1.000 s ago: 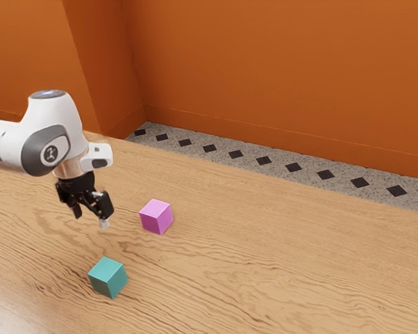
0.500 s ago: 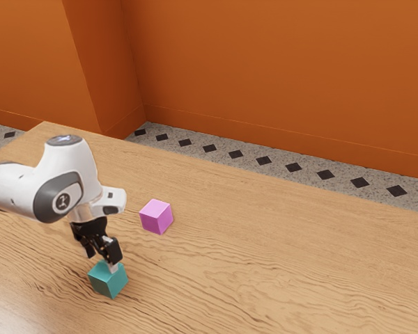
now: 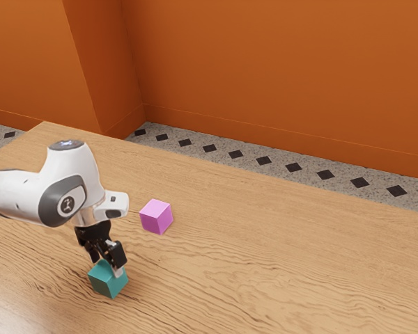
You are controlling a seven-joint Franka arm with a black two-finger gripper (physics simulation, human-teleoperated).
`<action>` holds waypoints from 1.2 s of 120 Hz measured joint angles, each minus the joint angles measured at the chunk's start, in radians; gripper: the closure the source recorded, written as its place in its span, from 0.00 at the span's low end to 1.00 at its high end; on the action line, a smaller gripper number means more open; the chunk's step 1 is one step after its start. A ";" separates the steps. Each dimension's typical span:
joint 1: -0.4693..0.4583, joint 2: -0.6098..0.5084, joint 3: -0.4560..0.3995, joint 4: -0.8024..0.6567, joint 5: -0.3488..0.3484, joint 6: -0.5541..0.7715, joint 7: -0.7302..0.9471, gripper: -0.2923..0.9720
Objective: Pick up the blue block with one arm, and put the blue block on the pink block with one arm
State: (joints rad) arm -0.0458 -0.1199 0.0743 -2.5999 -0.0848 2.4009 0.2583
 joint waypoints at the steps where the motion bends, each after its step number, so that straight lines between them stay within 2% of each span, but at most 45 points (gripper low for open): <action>1: 0.000 0.000 0.000 0.000 -0.001 0.000 0.000 0.25; 86: 0.010 0.070 0.005 0.002 -0.046 0.005 0.019 0.25; 123: 0.014 0.075 0.006 0.004 -0.066 0.007 0.016 0.45; 144: 0.016 0.067 0.009 0.026 -0.063 0.004 0.007 0.49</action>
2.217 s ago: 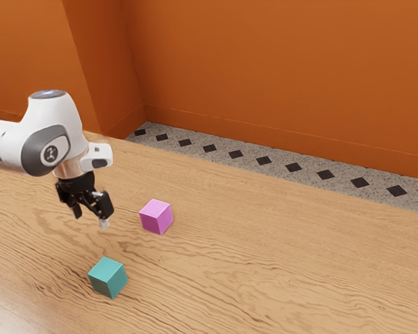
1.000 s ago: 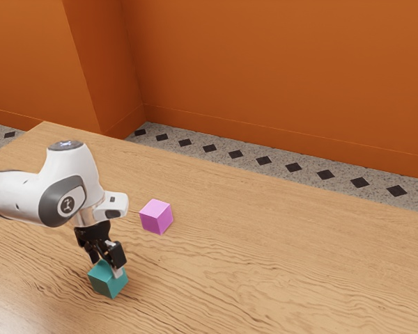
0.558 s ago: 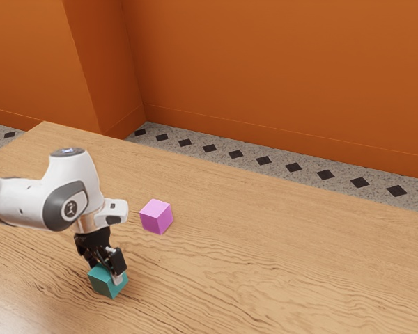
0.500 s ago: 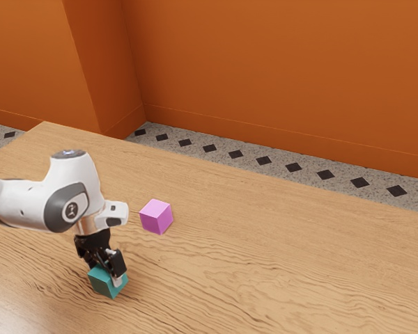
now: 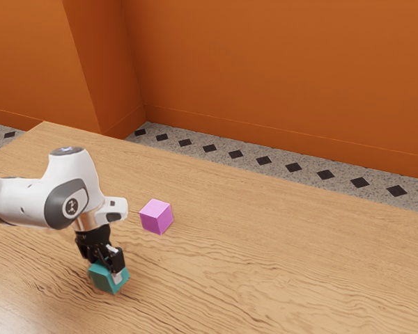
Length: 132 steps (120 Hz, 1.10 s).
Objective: Pick up the blue block with one arm, and put the blue block on the pink block with one arm
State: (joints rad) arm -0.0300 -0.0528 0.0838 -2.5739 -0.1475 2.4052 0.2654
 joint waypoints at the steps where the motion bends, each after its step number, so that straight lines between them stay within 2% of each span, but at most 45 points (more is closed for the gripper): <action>1: 0.000 -0.001 0.000 0.002 0.001 0.000 0.000 0.49; 13: -0.004 -0.005 0.006 0.066 0.020 -0.013 -0.004 0.49; 22: -0.002 0.005 0.008 0.181 0.060 -0.061 -0.012 0.49; 35: 0.004 0.113 0.008 0.398 0.100 -0.142 -0.025 0.48; 59: 0.012 0.297 0.002 0.648 0.112 -0.241 -0.048 0.47; 84: 0.017 0.392 -0.005 0.755 0.091 -0.306 -0.064 0.47; 117: 0.036 0.433 -0.039 0.808 0.083 -0.350 -0.077 0.46; 132: 0.037 0.436 -0.042 0.809 0.084 -0.358 -0.073 0.38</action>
State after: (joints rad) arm 0.0069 0.3836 0.0419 -1.7646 -0.0633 2.0473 0.1925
